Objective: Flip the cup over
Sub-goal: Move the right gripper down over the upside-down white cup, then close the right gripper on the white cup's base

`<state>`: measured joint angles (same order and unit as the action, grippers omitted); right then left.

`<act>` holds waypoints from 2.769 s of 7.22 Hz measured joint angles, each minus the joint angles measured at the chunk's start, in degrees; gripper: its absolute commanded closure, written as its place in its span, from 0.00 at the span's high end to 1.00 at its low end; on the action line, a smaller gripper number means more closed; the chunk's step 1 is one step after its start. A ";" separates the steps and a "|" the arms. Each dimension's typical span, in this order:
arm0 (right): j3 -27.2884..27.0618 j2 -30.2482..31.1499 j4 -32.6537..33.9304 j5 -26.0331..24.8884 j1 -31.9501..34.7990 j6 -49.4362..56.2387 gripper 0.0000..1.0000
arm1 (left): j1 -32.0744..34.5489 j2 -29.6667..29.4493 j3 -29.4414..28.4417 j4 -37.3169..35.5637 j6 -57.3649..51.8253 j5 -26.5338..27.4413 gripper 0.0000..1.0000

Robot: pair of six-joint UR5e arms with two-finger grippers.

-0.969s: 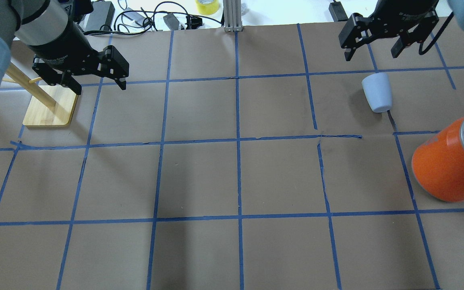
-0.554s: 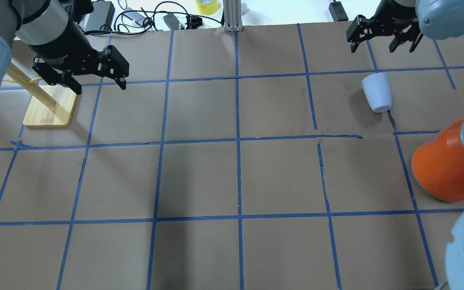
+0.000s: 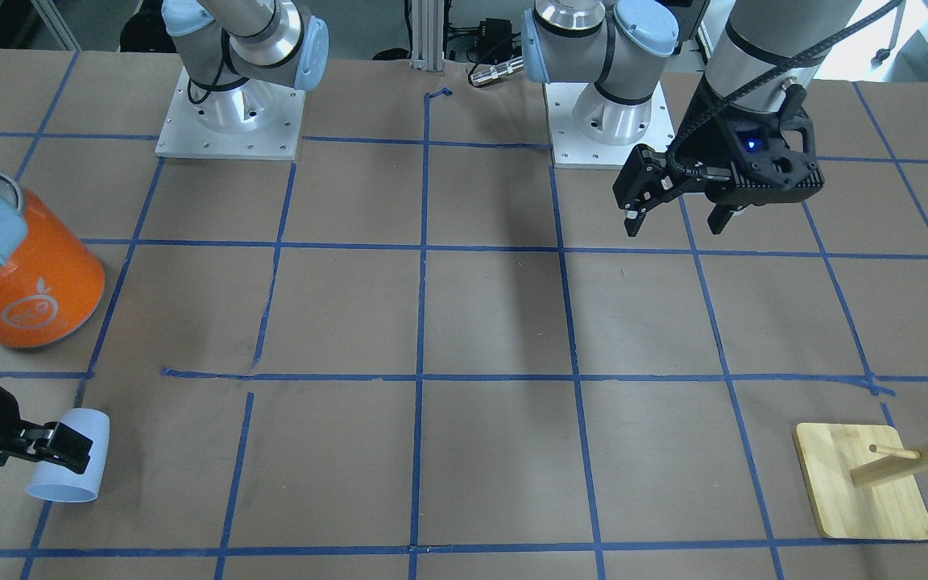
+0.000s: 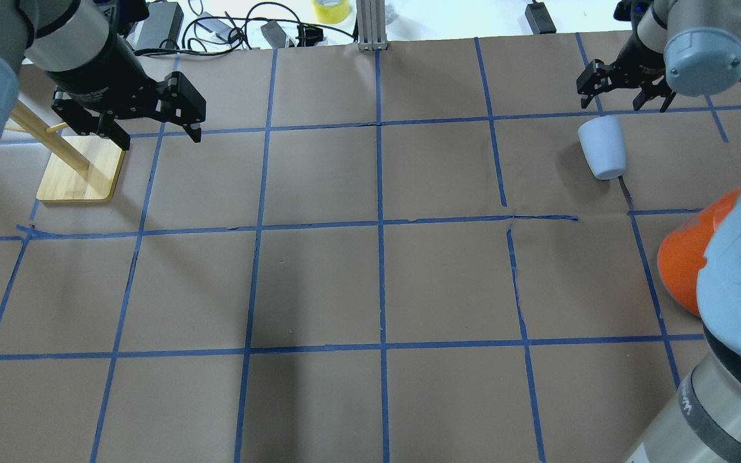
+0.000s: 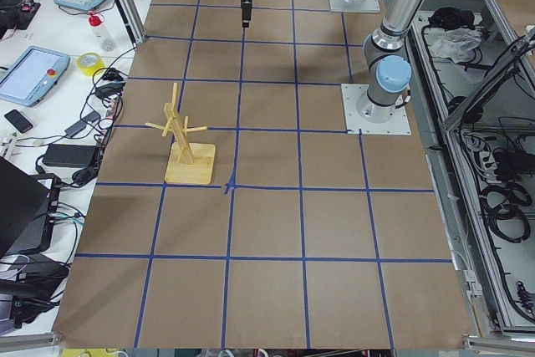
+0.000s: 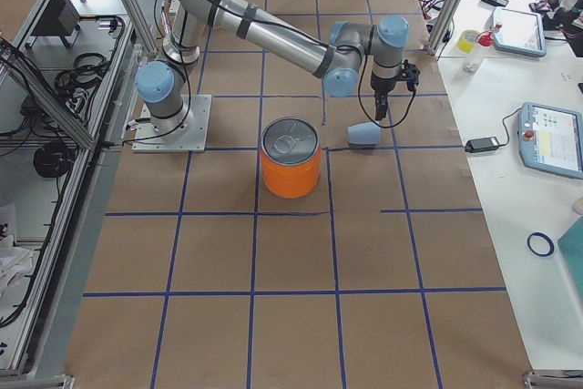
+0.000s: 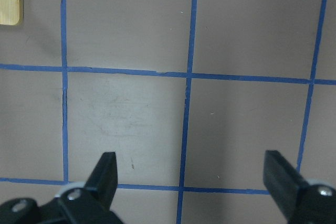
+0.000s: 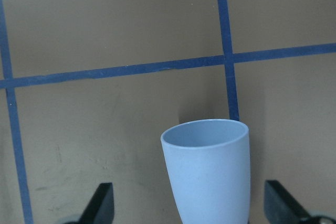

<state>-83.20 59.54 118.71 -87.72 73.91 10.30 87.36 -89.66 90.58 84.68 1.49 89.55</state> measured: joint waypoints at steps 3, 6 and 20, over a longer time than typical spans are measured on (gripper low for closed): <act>-1.38 -2.46 1.43 -0.25 -0.32 2.52 1.00 | 0.00 -0.22 0.06 -0.06 0.00 -0.04 1.00; -2.24 -4.18 3.36 -0.63 -0.42 4.69 1.00 | 0.00 -0.80 0.82 -0.80 -0.56 -0.04 1.00; -1.90 -7.04 5.37 -2.36 -0.43 17.39 0.34 | -0.26 0.76 1.81 -7.26 -0.58 -0.31 1.00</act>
<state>-85.10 52.50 124.08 -90.08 73.48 27.69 87.10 -88.90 92.39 77.41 0.91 89.24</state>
